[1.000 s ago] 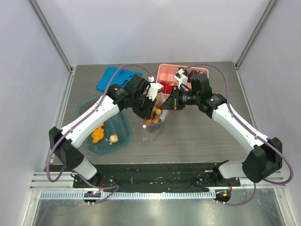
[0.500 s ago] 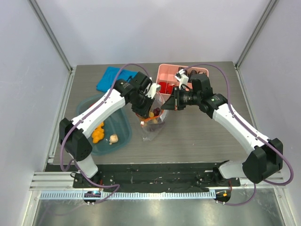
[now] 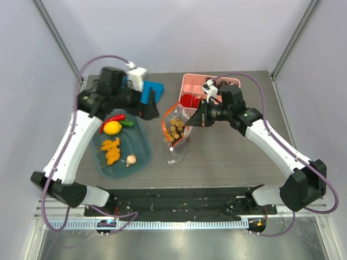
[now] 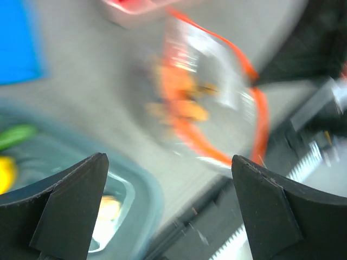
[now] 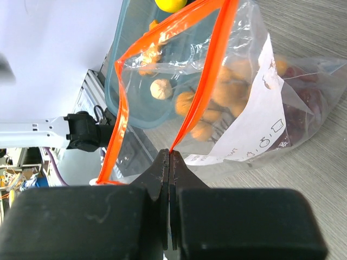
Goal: Place the food in the zip-top bag and seal the zipper
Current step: Place the fake fruit in the zipper food storage bag, then pick up the fake fruit from the bin.
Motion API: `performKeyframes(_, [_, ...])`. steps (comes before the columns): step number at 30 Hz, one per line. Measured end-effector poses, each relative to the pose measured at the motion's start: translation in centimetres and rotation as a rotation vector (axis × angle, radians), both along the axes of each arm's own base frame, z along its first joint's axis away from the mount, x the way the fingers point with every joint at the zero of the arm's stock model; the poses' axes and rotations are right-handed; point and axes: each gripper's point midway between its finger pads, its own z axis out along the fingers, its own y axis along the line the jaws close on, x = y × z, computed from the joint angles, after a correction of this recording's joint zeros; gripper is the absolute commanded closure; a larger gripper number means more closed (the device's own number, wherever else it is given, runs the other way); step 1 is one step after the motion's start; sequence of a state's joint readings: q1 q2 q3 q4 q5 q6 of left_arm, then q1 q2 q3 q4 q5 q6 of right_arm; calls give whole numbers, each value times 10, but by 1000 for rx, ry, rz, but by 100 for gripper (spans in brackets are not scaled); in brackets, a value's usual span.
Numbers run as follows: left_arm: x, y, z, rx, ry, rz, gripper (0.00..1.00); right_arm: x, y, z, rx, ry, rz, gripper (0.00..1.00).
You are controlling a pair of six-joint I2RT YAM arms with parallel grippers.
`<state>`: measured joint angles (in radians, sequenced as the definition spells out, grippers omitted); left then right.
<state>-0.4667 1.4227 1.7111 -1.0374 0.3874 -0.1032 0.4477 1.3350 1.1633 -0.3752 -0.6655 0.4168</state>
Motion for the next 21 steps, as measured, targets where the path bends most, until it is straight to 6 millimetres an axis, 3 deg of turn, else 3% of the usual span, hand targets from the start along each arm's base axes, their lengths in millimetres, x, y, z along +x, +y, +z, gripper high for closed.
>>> performKeyframes(2, [19,37,15,-21,-68,124,0,0,0,0,0,0,0,99])
performKeyframes(4, [32,79,9,1,-92,250,0,1,0,3,3,-5,0,99])
performKeyframes(7, [41,127,-30,96,-33,365,0,1,1,7,9,-15,0,99])
performKeyframes(10, [51,160,-76,208,55,407,0,1,1,8,9,-17,0,99])
performKeyframes(14, [63,195,-132,366,155,390,0,1,1,8,9,-19,0,99])
performKeyframes(21, [85,214,-172,497,150,243,0,1,0,8,8,-19,-1,99])
